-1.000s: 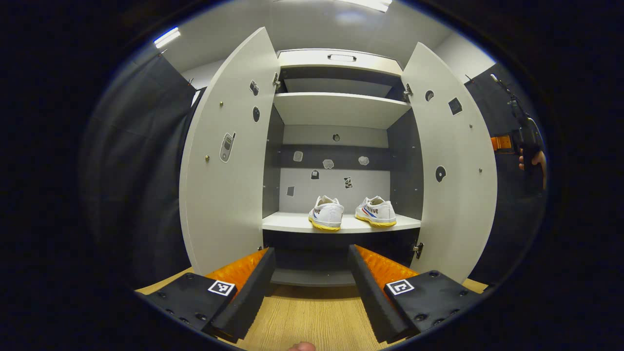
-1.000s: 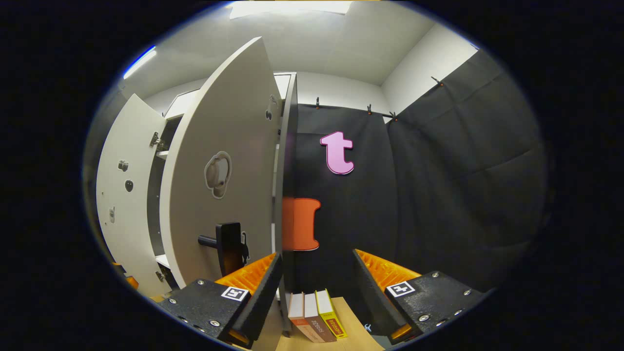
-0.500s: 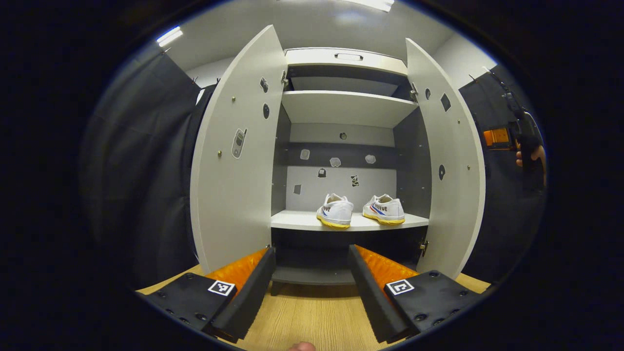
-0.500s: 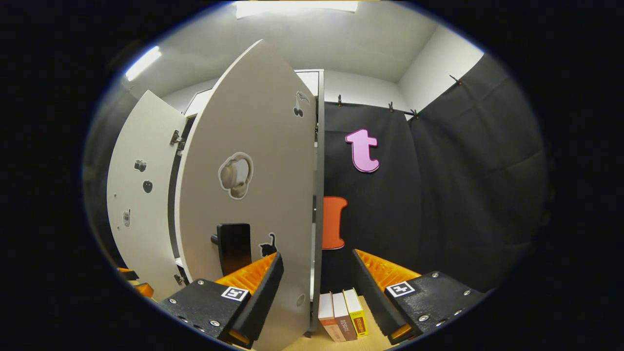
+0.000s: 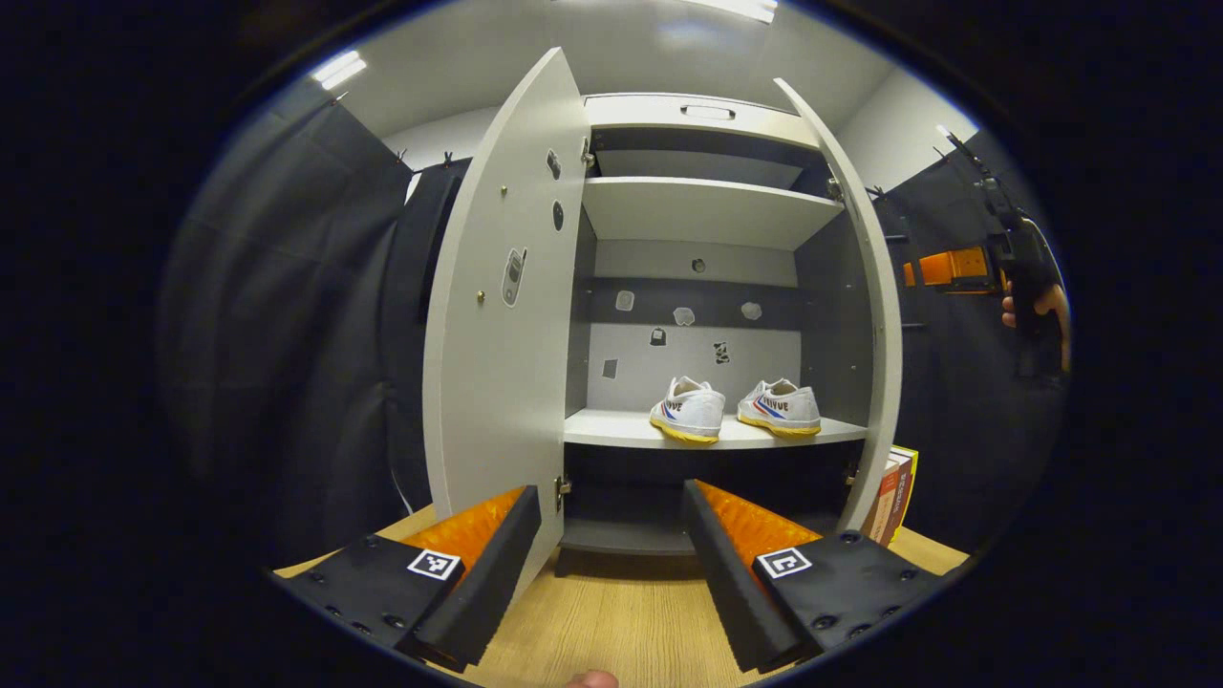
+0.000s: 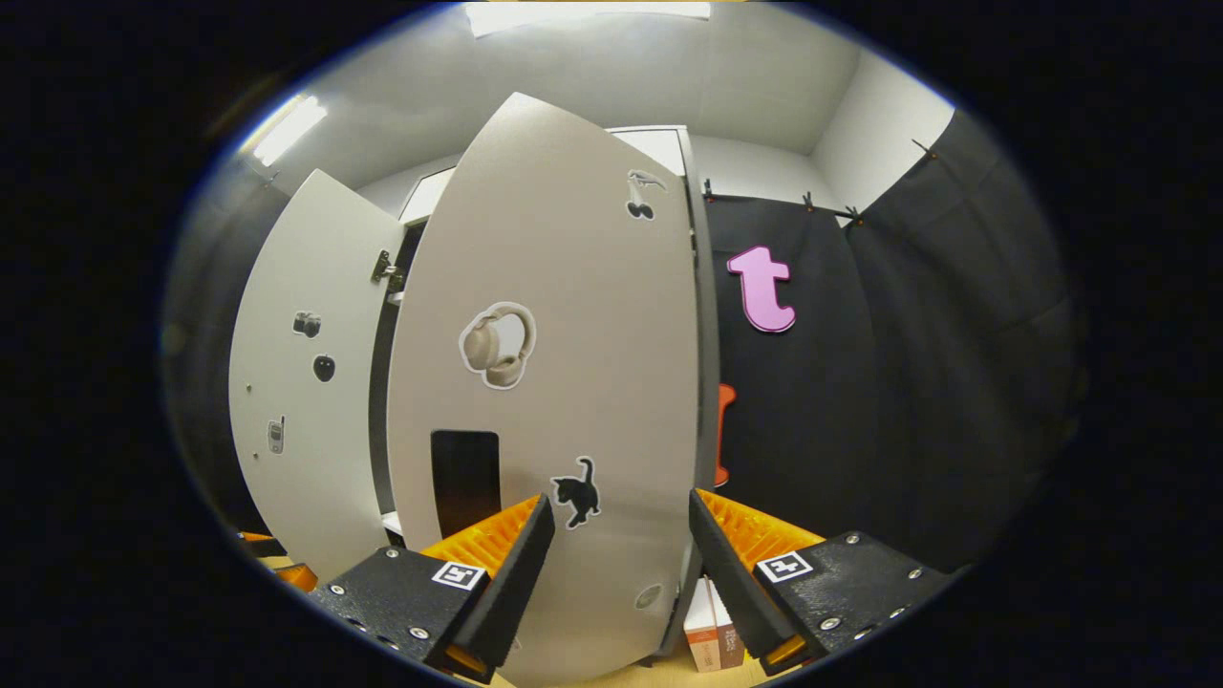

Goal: Grab one shoe with the right hand and put it into the shoe cabinet, grab the other shoe with the left hand and put it into the shoe cabinet; then close the right door with the right hand and the left door with the left hand.

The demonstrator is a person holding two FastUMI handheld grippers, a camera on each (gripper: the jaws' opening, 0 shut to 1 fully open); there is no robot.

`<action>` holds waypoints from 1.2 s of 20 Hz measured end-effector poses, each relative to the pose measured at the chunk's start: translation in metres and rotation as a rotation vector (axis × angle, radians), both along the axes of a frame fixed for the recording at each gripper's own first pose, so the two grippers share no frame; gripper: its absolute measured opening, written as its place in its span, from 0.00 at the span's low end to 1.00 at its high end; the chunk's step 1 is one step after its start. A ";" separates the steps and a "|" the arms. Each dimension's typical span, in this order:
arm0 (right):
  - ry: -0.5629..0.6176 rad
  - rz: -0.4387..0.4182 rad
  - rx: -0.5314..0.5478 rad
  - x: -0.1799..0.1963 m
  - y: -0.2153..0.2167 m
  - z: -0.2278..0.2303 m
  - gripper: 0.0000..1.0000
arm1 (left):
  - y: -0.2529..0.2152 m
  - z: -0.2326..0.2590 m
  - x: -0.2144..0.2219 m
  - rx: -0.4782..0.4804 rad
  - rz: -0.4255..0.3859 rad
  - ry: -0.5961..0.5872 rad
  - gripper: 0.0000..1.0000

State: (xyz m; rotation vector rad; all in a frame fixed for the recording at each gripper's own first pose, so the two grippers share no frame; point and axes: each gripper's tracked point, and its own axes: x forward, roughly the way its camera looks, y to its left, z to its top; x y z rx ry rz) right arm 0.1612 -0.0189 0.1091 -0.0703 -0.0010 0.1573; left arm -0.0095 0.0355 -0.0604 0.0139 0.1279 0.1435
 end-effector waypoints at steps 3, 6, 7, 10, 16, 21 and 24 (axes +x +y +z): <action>-0.010 0.001 -0.002 0.004 0.011 0.003 0.97 | 0.008 0.002 -0.003 -0.002 0.020 -0.004 0.97; -0.018 0.008 0.042 0.001 0.016 0.007 0.92 | 0.013 0.003 -0.006 -0.001 0.032 -0.007 0.94; -0.021 0.005 0.053 -0.001 0.016 0.010 0.92 | 0.013 0.004 -0.006 -0.003 0.032 -0.007 0.97; -0.044 -0.021 0.048 -0.024 0.009 0.013 0.92 | 0.009 0.007 -0.003 -0.015 0.024 -0.014 0.97; -0.081 -0.089 0.055 -0.084 -0.004 -0.003 0.92 | -0.009 0.014 0.006 -0.024 -0.025 -0.028 0.97; -0.057 -0.134 0.093 -0.131 -0.012 -0.065 0.92 | -0.028 0.020 0.008 -0.034 -0.072 -0.036 0.96; -0.015 -0.177 0.132 -0.153 -0.020 -0.105 0.92 | -0.036 0.024 0.004 -0.046 -0.085 -0.037 0.96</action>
